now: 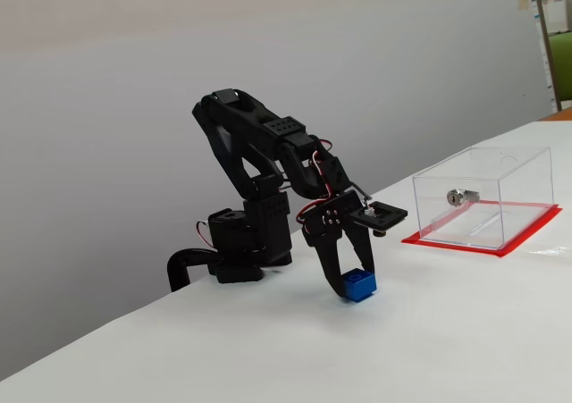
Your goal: Pick the blue lego brick and place it into the transparent box
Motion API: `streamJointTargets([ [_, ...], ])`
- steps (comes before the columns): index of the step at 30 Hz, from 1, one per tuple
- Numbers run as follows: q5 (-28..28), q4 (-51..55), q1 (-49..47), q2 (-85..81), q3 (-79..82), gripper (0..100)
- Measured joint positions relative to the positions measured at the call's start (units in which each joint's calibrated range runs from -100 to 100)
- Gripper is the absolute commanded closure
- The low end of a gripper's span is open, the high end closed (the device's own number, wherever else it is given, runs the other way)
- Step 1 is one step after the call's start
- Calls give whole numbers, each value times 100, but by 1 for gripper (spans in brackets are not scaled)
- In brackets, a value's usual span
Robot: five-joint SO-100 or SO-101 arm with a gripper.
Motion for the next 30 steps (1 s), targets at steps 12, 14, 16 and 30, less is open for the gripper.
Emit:
streamJointTargets([
  [12,29,0,0,0,0,93],
  [14,29,0,0,0,0,93],
  [16,29,0,0,0,0,93],
  [30,68,43,0,-600,-530,93],
])
